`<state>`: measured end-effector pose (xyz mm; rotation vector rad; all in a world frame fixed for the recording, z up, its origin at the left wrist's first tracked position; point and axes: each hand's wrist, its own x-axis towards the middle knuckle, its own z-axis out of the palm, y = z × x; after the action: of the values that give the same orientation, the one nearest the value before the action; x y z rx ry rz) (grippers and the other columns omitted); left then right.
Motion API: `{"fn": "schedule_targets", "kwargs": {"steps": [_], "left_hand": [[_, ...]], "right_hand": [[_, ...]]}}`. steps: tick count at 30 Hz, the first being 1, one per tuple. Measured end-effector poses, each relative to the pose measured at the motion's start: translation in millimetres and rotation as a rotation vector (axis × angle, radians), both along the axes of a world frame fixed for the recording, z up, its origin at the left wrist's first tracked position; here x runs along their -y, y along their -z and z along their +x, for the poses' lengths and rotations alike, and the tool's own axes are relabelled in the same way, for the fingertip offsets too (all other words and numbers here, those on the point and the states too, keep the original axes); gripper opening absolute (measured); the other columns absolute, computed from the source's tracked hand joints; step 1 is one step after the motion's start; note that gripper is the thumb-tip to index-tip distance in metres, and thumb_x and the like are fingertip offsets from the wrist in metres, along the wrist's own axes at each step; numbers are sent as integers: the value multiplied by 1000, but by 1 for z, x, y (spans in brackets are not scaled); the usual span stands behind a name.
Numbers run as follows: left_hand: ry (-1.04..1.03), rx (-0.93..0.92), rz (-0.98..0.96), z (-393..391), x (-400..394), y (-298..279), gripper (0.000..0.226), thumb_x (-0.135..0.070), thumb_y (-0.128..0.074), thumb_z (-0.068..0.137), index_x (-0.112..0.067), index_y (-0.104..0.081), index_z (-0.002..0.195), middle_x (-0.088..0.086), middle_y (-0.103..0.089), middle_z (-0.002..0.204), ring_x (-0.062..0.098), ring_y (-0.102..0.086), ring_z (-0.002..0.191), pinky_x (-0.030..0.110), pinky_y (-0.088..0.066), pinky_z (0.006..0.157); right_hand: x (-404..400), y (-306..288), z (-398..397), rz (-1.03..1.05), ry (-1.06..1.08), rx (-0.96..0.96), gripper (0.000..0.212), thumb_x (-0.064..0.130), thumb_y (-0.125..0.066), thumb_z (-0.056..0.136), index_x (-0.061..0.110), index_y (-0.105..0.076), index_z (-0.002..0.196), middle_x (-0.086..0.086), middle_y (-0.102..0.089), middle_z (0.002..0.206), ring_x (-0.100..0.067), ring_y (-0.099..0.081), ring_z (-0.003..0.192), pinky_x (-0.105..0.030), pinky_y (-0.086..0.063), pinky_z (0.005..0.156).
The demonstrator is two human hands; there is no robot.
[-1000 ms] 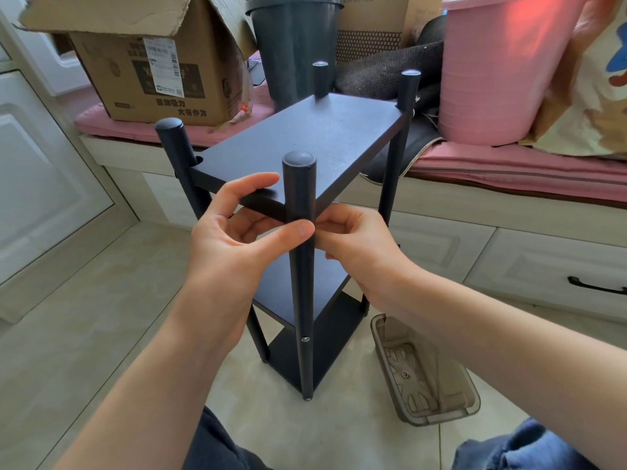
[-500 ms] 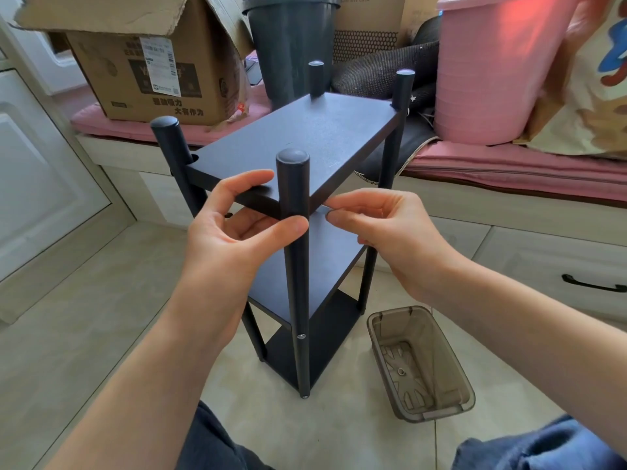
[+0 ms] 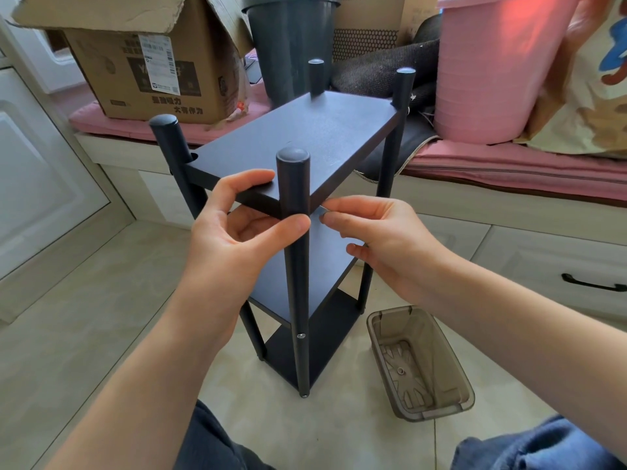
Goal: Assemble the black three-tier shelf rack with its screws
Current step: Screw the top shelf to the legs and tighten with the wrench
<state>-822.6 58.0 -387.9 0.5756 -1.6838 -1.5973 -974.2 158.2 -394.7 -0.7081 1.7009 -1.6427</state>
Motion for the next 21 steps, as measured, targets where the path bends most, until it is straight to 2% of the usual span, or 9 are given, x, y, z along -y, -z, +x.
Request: {"fn": "schedule_targets", "kwargs": {"steps": [3, 10, 17, 21], "left_hand": [[-3, -8, 6, 0, 0, 1, 55, -22, -83, 69, -31, -64, 119, 10, -74, 103, 24, -73, 99, 38, -58, 95], [7, -34, 38, 0, -1, 1, 58, -20, -82, 69, -27, -62, 123, 14, -73, 105, 25, -73, 99, 39, -57, 97], [12, -63, 55, -1, -1, 1, 58, -18, -82, 70, -25, -61, 124, 14, -72, 103, 26, -73, 98, 36, -57, 95], [21, -64, 59, 1, 2, 1, 59, -18, -82, 70, -26, -61, 125, 18, -72, 108, 29, -73, 100, 37, -57, 96]], "right_hand": [[1, -1, 2, 7, 5, -8, 12, 15, -73, 88, 20, -78, 97, 6, -76, 95, -7, -66, 93, -27, -49, 78], [0, -2, 2, -21, 7, -89, 11, 13, -75, 86, 22, -79, 90, 7, -76, 94, -11, -64, 95, -25, -45, 71], [8, 3, 5, -31, -5, -100, 13, 13, -77, 83, 26, -78, 84, 8, -77, 91, -8, -67, 92, -25, -44, 72], [16, 5, 12, -68, -79, -117, 11, 9, -76, 83, 20, -75, 82, 8, -76, 80, 1, -69, 75, -10, -47, 61]]}}
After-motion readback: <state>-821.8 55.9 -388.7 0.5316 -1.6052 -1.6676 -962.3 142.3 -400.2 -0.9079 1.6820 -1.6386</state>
